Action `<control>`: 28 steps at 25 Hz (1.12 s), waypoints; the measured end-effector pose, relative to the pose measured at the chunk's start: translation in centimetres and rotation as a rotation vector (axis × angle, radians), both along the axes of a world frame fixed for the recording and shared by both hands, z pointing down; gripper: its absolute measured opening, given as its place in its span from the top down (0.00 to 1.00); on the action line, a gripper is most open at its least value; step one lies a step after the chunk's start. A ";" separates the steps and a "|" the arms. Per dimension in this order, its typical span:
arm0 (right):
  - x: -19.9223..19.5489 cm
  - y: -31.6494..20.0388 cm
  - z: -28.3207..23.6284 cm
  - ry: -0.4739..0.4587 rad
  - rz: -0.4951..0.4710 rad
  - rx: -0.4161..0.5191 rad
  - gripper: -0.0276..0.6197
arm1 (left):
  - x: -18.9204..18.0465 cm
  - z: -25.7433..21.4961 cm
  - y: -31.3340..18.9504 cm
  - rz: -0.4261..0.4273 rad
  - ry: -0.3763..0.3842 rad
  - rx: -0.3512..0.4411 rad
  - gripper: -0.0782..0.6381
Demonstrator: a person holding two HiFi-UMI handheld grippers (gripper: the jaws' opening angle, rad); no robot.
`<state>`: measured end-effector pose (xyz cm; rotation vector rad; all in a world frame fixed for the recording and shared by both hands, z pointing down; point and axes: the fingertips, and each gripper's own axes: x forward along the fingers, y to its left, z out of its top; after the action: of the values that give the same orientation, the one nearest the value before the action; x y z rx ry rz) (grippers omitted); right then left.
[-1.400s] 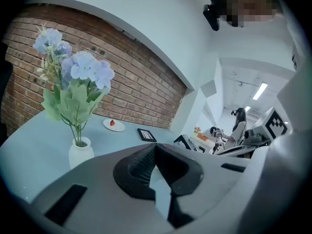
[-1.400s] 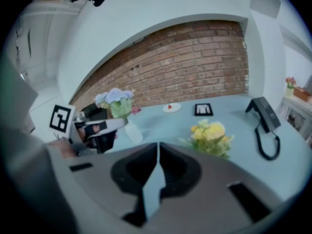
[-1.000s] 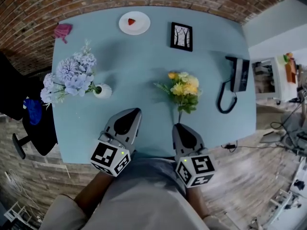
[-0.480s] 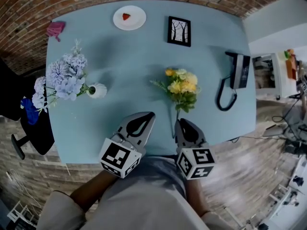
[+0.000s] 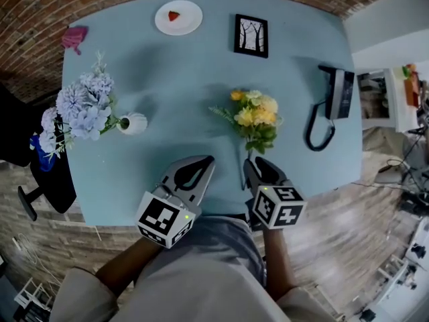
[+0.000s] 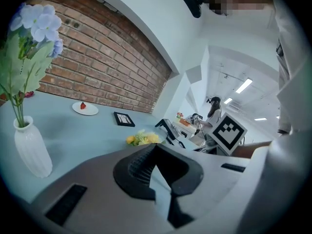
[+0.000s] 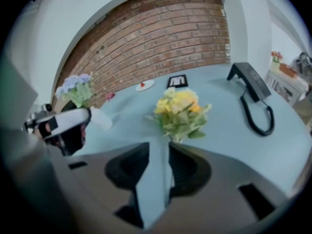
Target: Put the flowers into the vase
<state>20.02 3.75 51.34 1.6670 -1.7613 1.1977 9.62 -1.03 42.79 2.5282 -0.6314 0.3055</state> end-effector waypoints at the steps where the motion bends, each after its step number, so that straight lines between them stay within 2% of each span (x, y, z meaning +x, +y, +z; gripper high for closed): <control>1: 0.2 -0.1 0.4 -0.014 0.005 -0.012 0.76 | 0.0 0.1 0.0 0.001 -0.004 -0.003 0.87; 8: 1.9 -1.3 2.2 -0.053 0.022 -0.071 0.73 | 0.2 1.0 -0.1 0.001 -0.021 -0.029 0.87; 16: 2.2 -2.4 4.4 -0.156 0.080 -0.126 0.72 | 0.3 2.0 -0.5 -0.010 -0.025 -0.065 0.87; 25: 2.5 -3.6 6.2 -0.182 0.105 -0.160 0.72 | 0.1 2.6 -1.3 -0.027 -0.021 -0.090 0.87; 28: 2.7 -3.9 6.3 -0.187 0.128 -0.152 0.75 | -0.2 2.8 -1.5 -0.033 -0.020 -0.101 0.87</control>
<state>22.76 -0.16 57.68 1.6449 -1.6419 1.5492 9.45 -2.50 45.63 2.4188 -0.6478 0.3422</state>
